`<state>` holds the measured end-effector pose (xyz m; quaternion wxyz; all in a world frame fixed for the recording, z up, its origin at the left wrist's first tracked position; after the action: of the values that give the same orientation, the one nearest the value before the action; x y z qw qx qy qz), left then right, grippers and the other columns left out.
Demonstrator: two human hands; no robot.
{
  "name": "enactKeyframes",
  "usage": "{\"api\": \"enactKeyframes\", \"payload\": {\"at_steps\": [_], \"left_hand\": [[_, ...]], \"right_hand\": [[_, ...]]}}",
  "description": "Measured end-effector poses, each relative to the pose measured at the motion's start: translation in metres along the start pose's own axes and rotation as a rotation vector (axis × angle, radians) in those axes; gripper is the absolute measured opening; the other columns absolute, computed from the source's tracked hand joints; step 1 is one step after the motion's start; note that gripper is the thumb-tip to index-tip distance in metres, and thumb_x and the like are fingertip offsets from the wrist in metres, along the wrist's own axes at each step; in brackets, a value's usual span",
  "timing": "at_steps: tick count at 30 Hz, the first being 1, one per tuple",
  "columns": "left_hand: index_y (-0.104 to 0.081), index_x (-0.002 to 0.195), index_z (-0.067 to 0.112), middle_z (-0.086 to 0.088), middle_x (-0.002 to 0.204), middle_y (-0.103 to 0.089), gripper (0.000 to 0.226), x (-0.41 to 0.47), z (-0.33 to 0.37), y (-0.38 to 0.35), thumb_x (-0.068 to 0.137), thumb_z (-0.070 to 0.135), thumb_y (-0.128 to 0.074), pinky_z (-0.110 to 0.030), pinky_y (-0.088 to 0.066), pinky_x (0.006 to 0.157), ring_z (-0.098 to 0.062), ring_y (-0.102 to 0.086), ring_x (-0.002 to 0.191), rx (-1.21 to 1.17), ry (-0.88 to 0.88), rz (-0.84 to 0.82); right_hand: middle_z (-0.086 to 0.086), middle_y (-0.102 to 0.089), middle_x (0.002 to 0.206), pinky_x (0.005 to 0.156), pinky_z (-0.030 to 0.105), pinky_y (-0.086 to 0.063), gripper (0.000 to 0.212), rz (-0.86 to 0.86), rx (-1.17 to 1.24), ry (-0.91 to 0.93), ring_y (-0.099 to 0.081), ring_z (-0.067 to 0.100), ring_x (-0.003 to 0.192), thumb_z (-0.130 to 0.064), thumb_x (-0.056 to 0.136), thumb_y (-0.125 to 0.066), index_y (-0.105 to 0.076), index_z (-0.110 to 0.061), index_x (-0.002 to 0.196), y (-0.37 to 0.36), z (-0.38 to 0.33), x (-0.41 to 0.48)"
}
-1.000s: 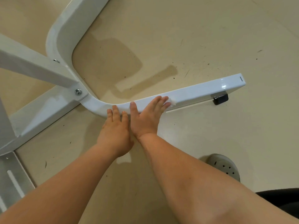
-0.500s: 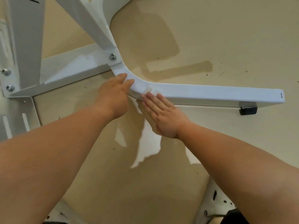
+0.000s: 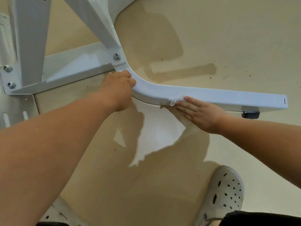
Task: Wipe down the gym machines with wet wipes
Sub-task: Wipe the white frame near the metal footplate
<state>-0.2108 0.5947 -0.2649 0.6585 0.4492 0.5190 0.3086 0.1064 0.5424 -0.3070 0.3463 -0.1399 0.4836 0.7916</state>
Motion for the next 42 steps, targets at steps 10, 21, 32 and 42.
{"api": "enactKeyframes", "payload": {"at_steps": [10, 21, 32, 42], "left_hand": [[-0.054, 0.144, 0.014, 0.000, 0.158, -0.040, 0.060, -0.008, -0.019, -0.008, 0.087, -0.002, -0.049, -0.025, -0.019, 0.122, -0.016, -0.032, 0.147, -0.397, 0.074, 0.072], [-0.062, 0.129, 0.004, -0.008, 0.150, -0.047, 0.047, -0.006, 0.003, -0.010, 0.084, 0.002, -0.049, -0.040, -0.034, 0.114, -0.032, -0.042, 0.136, -0.277, 0.123, 0.092], [-0.066, 0.120, 0.008, -0.005, 0.141, -0.051, 0.042, -0.002, 0.002, -0.010, 0.083, 0.003, -0.048, -0.044, -0.044, 0.104, -0.029, -0.047, 0.129, -0.223, 0.136, 0.056], [-0.056, 0.095, 0.009, -0.009, 0.112, -0.047, 0.016, 0.000, 0.025, 0.002, 0.086, 0.007, -0.043, -0.038, -0.039, 0.077, -0.032, -0.048, 0.108, -0.072, 0.176, -0.003]], "right_hand": [[0.021, 0.013, 0.168, 0.128, 0.044, 0.005, 0.077, 0.194, 0.573, -0.159, 0.012, 0.035, 0.157, -0.026, 0.098, -0.033, 0.002, -0.002, 0.162, 0.094, 0.003, 0.117], [0.024, -0.001, 0.169, 0.126, 0.044, 0.011, 0.118, -0.004, 0.836, -0.533, 0.002, 0.039, 0.157, -0.062, 0.085, -0.060, 0.005, 0.000, 0.160, 0.035, 0.004, 0.032], [0.018, 0.001, 0.170, 0.128, 0.044, 0.006, 0.113, 0.165, 0.926, -0.536, 0.003, 0.034, 0.157, -0.059, 0.089, -0.060, 0.006, -0.003, 0.161, 0.075, -0.007, 0.089], [0.018, 0.018, 0.169, 0.128, 0.044, 0.006, 0.115, -0.129, 1.008, -1.097, 0.017, 0.032, 0.156, -0.071, 0.090, -0.047, 0.016, -0.004, 0.160, -0.031, -0.022, -0.047]]}}
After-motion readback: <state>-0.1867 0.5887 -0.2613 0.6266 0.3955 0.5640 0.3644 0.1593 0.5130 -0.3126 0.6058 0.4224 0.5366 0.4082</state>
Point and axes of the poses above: each hand's wrist, its own x-axis towards the middle knuckle, its own y-axis out of the back of the hand, z = x × y, the point moved 1 cm from there along x, towards the middle knuckle
